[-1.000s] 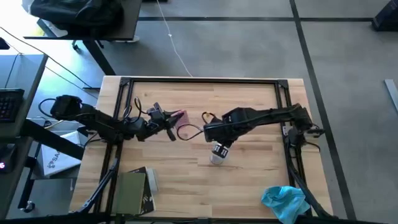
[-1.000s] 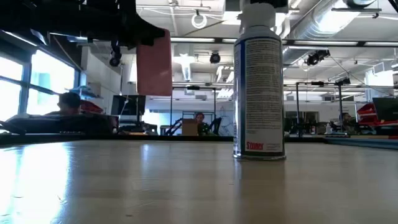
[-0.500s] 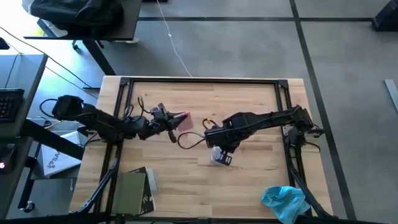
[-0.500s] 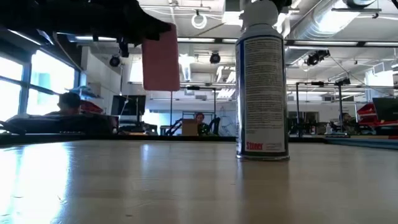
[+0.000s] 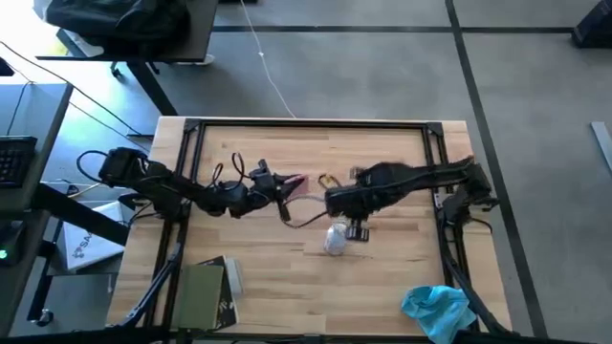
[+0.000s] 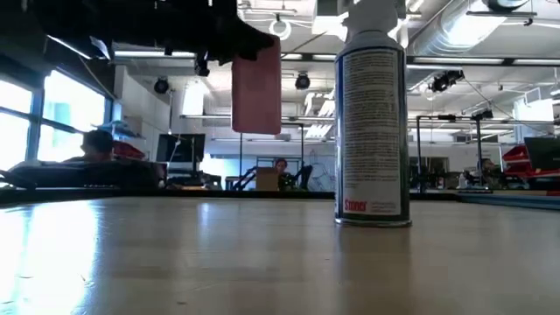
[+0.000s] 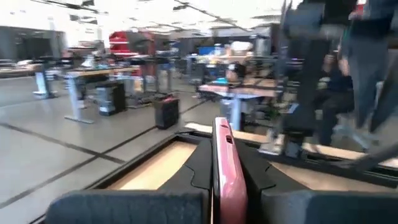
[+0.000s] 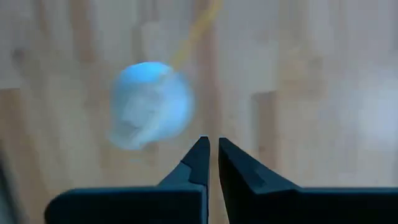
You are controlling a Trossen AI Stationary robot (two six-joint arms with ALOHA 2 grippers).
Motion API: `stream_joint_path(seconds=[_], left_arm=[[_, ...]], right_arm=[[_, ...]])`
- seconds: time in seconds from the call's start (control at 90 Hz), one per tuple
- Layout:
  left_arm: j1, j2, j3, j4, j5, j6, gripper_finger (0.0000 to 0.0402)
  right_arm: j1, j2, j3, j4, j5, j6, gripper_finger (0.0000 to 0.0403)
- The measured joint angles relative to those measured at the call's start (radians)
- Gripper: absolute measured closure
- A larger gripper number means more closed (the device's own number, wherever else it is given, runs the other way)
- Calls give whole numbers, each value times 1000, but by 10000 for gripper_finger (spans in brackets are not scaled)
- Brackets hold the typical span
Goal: Apply microfiber cloth
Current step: Spray the pink cellphone using the spray bottle
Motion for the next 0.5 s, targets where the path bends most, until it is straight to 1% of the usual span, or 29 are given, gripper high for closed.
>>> stream_joint_path(seconds=[0.089, 0.133, 0.178, 0.244, 0.311, 0.4, 0.5], left_arm=[[0, 0, 0, 1, -69, -1, 394], [1, 0, 0, 1, -109, -1, 394], [1, 0, 0, 2, -138, -7, 394], [0, 0, 0, 3, -173, -9, 394], [-7, 0, 0, 3, -178, -14, 394], [-33, 0, 0, 2, -210, -23, 394], [-73, 0, 0, 3, -297, -15, 394]], right_arm=[[-31, -37, 0, 73, 36, -162, 403], [-51, -51, 0, 111, 26, -258, 403], [-76, -63, 0, 149, -15, -358, 403], [-118, -65, 0, 209, -118, -488, 403], [-161, -61, -12, 265, -259, -592, 403], [-208, -61, -70, 343, -452, -701, 403], [-251, -59, -162, 383, -632, -781, 403]])
